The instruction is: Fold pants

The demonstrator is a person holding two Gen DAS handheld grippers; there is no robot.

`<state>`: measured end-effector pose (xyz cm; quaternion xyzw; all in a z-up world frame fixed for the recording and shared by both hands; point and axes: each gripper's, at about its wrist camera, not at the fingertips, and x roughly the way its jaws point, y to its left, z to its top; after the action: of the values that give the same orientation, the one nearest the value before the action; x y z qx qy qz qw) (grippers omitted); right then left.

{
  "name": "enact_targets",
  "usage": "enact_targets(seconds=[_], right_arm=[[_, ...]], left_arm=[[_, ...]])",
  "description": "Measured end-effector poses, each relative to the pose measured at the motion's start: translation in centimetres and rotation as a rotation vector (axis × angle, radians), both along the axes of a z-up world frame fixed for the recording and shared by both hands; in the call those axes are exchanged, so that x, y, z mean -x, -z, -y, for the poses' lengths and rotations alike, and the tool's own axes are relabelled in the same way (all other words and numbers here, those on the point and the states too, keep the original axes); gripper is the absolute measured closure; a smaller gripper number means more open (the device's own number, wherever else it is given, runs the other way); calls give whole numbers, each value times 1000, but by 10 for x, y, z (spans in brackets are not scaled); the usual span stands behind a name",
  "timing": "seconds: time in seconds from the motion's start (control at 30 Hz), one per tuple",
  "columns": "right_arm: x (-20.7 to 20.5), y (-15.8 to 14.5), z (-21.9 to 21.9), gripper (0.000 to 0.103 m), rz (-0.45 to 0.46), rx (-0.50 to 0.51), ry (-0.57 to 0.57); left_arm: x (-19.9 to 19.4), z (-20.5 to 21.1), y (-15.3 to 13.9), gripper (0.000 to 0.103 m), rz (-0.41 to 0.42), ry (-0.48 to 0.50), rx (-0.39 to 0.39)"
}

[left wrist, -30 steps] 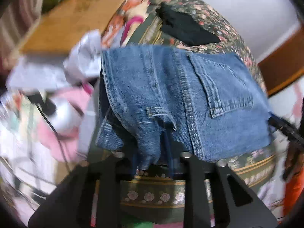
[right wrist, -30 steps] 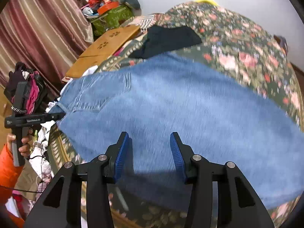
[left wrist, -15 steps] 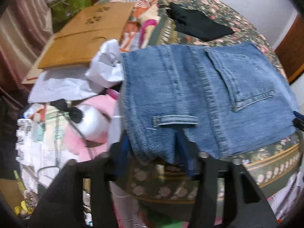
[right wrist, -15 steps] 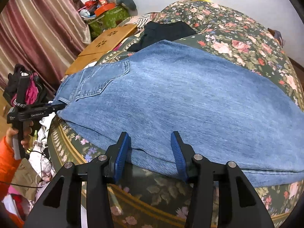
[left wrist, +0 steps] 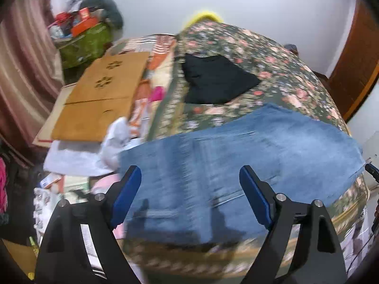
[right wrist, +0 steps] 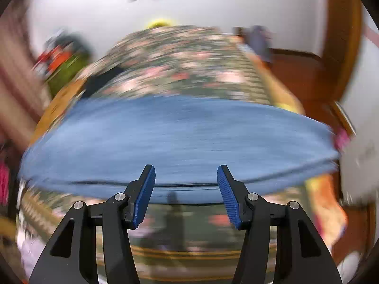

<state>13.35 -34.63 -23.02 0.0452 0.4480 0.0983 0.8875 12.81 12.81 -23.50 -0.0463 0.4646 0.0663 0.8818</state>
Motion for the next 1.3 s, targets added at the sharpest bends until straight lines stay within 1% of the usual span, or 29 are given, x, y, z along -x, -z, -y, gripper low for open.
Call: enact_targets(seconds=[0.07, 0.17, 0.23, 0.3, 0.4, 0.53, 0.57, 0.6, 0.63, 0.67, 0.7, 0.77, 0.9, 0.93, 1.0, 1.03, 1.13, 1.2, 1.23, 1.27, 1.3], right_arm=[[-4, 3, 42, 52, 11, 8, 104], [-12, 12, 98, 52, 6, 4, 226], [-17, 19, 124, 52, 0, -13, 279], [-26, 29, 148, 52, -11, -53, 331], [-36, 46, 167, 52, -38, -117, 378], [-45, 64, 178, 53, -63, -206, 405], [-50, 69, 178, 56, -70, -235, 410], [-53, 72, 180, 63, -72, -253, 414], [-54, 73, 180, 70, -64, -256, 418], [-55, 73, 178, 87, -57, -254, 416], [-55, 72, 177, 92, -48, -247, 410], [-54, 69, 178, 97, -20, -226, 399], [-51, 61, 169, 100, 21, -67, 350], [-52, 63, 171, 100, 9, -53, 348], [-56, 76, 177, 100, -41, -83, 356], [-56, 79, 179, 99, -47, -90, 356], [-55, 71, 178, 98, -54, -61, 342], [-49, 64, 185, 82, -84, -83, 357], [-44, 60, 189, 77, -94, -98, 375], [-38, 58, 191, 65, -92, -116, 390], [-32, 56, 193, 58, -83, -139, 402]], left_arm=[[-22, 26, 7, 18, -19, 25, 15], [-46, 66, 20, 18, -44, 63, 21], [-57, 92, 27, 18, -64, 96, 15], [-66, 116, 36, 18, -82, 122, 8], [-73, 142, 51, 18, -118, 161, 7], [-80, 166, 71, 17, -162, 179, -33], [-80, 170, 75, 15, -163, 177, -53], [-79, 173, 76, 10, -149, 179, -67], [-78, 175, 77, 8, -144, 180, -70], [-77, 177, 78, 7, -143, 178, -76], [-77, 179, 78, 6, -141, 176, -84], [-78, 181, 78, 6, -144, 191, -80], [-79, 181, 79, 6, -147, 194, -84], [-79, 182, 79, 5, -146, 195, -85], [-79, 183, 79, 5, -142, 196, -92], [-80, 184, 78, 5, -145, 193, -94], [-81, 187, 73, 6, -153, 204, -79], [-82, 191, 62, 6, -118, 215, -56], [-83, 195, 58, 6, -101, 220, -46], [-84, 197, 54, 6, -91, 225, -38], [-87, 202, 50, 6, -76, 233, -26]])
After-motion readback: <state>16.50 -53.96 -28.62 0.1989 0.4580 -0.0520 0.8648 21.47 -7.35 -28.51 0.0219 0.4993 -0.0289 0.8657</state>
